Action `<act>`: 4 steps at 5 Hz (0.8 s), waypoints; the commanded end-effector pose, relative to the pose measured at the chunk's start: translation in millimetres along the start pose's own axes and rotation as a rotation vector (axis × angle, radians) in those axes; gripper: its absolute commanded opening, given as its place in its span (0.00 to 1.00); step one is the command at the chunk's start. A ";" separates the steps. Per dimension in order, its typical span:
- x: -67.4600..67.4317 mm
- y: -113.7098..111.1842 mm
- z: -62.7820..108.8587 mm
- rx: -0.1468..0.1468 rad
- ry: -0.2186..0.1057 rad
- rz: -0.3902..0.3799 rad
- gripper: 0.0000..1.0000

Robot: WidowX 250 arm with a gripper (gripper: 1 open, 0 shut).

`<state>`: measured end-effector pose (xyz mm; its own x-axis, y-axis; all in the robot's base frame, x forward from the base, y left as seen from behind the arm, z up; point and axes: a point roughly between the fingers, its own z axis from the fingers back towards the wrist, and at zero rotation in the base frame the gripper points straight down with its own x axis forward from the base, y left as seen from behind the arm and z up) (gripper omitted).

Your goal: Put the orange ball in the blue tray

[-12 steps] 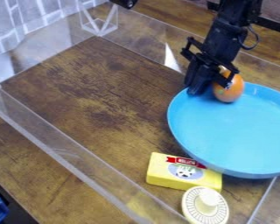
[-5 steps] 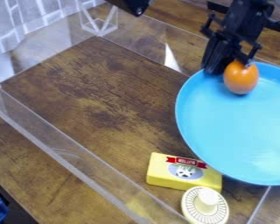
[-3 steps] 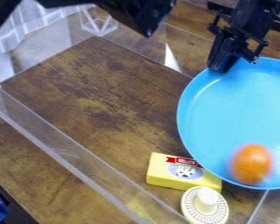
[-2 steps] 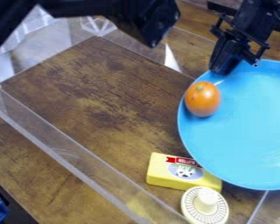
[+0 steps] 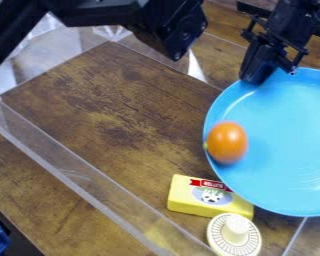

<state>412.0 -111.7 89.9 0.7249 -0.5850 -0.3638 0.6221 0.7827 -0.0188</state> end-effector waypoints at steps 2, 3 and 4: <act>-0.3 -13.8 25.8 0.019 -0.076 -0.040 0.00; 2.5 -17.3 21.4 0.009 -0.070 -0.049 1.00; 4.3 -16.7 16.2 -0.001 -0.069 -0.048 1.00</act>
<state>407.6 -125.4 73.8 0.6947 -0.6191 -0.3663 0.6454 0.7613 -0.0627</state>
